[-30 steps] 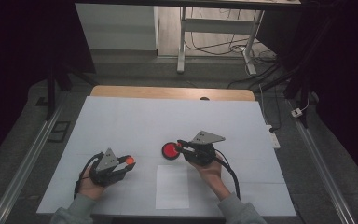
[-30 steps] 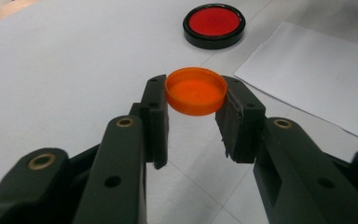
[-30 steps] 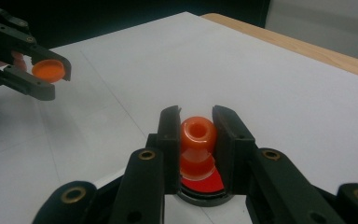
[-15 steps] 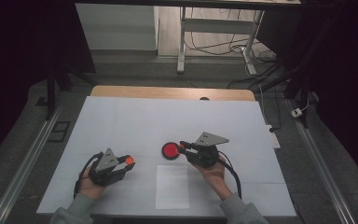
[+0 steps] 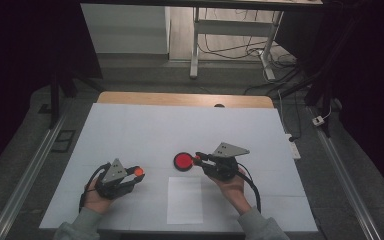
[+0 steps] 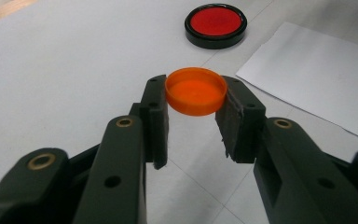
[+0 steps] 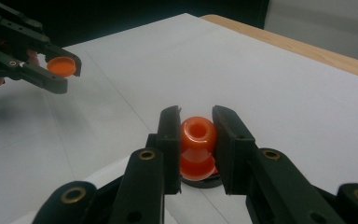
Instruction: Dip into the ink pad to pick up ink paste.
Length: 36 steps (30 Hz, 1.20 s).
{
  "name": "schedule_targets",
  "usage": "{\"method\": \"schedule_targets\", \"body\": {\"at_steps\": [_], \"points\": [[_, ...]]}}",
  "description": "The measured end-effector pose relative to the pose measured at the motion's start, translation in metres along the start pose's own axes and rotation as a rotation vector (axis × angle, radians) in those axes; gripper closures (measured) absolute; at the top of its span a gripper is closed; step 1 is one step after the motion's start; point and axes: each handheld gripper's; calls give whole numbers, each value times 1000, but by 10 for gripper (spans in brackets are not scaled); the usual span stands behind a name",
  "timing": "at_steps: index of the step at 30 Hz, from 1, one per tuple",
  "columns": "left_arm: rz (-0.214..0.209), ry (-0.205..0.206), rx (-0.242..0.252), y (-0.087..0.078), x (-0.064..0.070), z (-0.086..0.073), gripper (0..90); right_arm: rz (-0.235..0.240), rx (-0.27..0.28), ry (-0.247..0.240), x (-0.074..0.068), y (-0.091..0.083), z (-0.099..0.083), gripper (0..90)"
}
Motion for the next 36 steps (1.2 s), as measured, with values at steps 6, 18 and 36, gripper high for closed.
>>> {"method": "schedule_targets", "body": {"at_steps": [6,18,36], "points": [[-1,2,-2,0,0,0,643,5,2,1,-2,-3,0,723],[-1,0,-3,0,-1,0,643,28,-7,3,-9,-8,-1,723],[1,1,-1,0,-1,0,643,49,-12,-2,-18,-19,-4,723]]}}
Point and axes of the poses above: each handheld gripper's, and its own axes: y roughly forward along the jaws, z roughly out of its top, x roughly to its right, and after that the axes turned 12 degrees about x, right-handed
